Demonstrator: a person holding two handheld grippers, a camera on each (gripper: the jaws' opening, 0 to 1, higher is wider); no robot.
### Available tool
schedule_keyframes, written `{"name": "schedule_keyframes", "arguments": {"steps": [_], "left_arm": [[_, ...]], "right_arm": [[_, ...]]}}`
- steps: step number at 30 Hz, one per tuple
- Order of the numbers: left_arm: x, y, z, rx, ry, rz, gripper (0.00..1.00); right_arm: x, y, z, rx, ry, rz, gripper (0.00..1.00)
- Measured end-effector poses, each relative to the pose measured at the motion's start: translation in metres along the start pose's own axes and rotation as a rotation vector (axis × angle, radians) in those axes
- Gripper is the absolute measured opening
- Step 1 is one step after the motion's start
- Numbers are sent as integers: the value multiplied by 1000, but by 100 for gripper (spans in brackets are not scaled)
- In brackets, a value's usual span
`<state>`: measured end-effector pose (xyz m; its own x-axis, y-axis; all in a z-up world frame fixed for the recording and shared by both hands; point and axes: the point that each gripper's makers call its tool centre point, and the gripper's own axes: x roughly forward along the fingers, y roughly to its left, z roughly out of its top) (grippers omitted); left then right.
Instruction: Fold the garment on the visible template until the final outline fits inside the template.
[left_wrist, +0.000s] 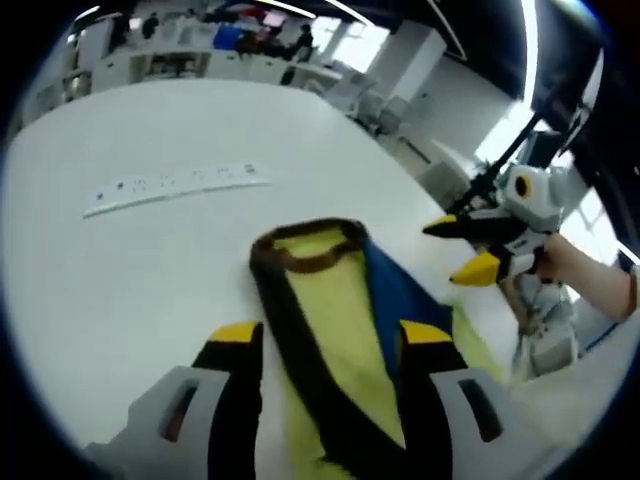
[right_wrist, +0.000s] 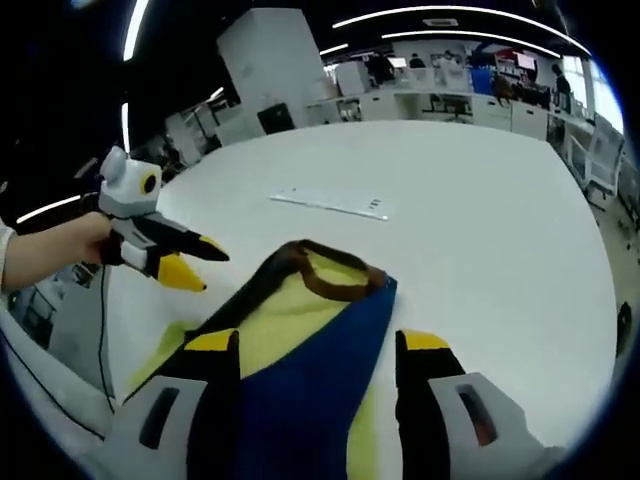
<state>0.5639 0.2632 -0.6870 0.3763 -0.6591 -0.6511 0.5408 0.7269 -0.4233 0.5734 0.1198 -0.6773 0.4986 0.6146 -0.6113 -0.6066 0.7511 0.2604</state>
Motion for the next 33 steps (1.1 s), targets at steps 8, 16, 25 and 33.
{"name": "schedule_keyframes", "arguments": {"steps": [8,16,25,33], "left_arm": [[-12,-15,-1,-3,-23,-17,56],[-24,-30,-3,11,-40,-33,63],[-34,-37,-8,22,-48,-34,69],[-45,-43,-11,27,-67,-30,73]], "right_arm": [[-8,12,-2,-3,-7,20,70],[-18,23,-4,-12,-9,36,76],[-30,29,-8,9,-20,38,79],[-42,34,-11,19,-31,32,82]]}}
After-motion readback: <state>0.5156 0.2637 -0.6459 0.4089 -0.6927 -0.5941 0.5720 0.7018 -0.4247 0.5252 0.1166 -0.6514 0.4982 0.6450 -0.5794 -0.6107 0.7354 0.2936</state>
